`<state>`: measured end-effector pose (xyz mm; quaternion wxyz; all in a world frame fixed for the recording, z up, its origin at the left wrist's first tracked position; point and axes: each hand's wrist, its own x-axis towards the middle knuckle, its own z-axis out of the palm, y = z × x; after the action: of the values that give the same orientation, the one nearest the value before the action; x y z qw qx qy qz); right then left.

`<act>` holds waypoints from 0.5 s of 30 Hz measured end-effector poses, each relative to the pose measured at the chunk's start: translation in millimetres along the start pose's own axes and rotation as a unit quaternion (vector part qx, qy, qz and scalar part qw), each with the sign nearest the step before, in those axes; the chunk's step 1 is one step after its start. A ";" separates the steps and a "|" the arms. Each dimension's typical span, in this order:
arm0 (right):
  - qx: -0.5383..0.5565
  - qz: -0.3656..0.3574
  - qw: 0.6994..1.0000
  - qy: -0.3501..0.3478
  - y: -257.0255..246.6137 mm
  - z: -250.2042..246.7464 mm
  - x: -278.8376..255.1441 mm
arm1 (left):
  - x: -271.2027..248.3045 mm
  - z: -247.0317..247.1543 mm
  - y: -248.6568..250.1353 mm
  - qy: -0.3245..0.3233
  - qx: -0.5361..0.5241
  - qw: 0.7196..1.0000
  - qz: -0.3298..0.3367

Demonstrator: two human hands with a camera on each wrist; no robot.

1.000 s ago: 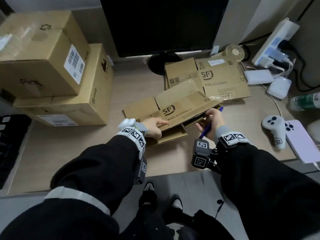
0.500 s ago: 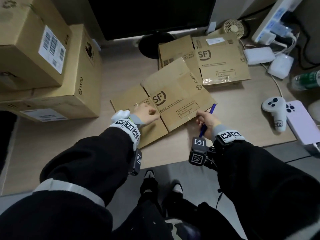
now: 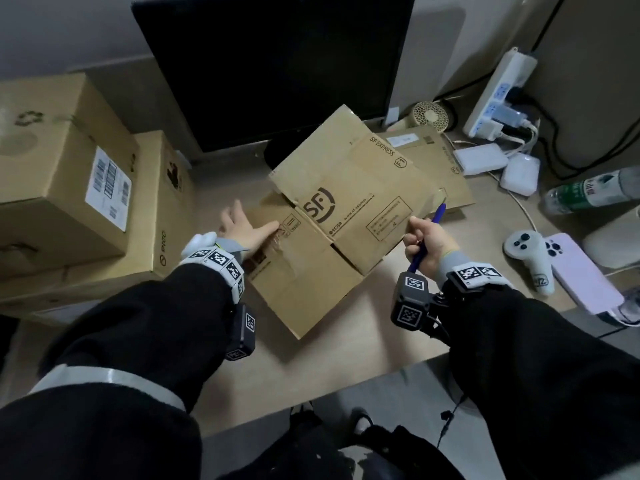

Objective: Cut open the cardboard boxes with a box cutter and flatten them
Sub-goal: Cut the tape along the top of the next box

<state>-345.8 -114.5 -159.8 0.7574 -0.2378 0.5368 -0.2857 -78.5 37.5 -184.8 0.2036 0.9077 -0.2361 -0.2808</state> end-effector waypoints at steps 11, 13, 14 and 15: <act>0.111 -0.001 0.992 0.066 -50.3 -30.8 47.6 | 40.6 38.5 102.6 -0.032 -0.073 0.997 0.023; 0.094 0.003 0.993 0.076 -66.3 -40.5 66.8 | 49.1 49.9 127.8 -0.030 -0.070 0.997 0.031; 0.071 0.005 0.994 0.083 -72.0 -43.9 75.2 | 51.6 51.9 138.0 -0.022 -0.073 0.996 0.036; 0.035 0.004 0.995 0.091 -77.6 -47.8 85.0 | 55.5 53.2 147.9 -0.010 -0.074 0.996 0.039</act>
<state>-382.8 -231.6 -180.4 0.7146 -0.1817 0.5940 -0.3216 -116.6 -124.4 -173.8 0.2788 0.8774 -0.2517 -0.2984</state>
